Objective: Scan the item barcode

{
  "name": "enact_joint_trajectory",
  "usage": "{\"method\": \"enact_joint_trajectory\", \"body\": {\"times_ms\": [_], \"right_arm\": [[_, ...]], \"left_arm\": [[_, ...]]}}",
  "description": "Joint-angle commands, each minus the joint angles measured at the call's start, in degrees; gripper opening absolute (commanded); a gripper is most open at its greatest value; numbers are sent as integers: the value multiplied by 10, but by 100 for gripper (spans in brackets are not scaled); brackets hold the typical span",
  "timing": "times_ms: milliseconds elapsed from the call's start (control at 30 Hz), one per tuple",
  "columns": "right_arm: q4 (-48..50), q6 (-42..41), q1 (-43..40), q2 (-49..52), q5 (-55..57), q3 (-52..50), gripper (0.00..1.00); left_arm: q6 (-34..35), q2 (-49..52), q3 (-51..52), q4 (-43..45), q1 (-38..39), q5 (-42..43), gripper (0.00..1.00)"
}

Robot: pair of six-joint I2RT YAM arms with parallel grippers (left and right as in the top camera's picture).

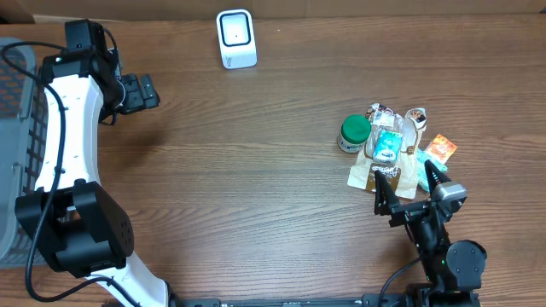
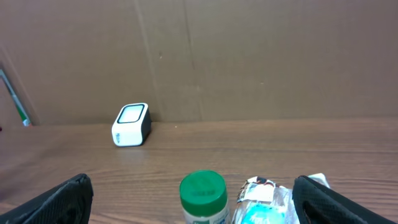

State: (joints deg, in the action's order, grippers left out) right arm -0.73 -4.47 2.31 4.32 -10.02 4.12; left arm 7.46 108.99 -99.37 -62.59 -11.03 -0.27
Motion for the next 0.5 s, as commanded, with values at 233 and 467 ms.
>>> {"method": "enact_joint_trajectory", "body": {"times_ms": [233, 467], "right_arm": [[-30, 1, 6, -42, -1, -37, 100], [-30, 0, 6, -42, -2, -37, 100]], "left_arm": [[-6, 1, 3, -1, -2, -2, 99], [-6, 1, 3, -1, -2, -2, 100]]}}
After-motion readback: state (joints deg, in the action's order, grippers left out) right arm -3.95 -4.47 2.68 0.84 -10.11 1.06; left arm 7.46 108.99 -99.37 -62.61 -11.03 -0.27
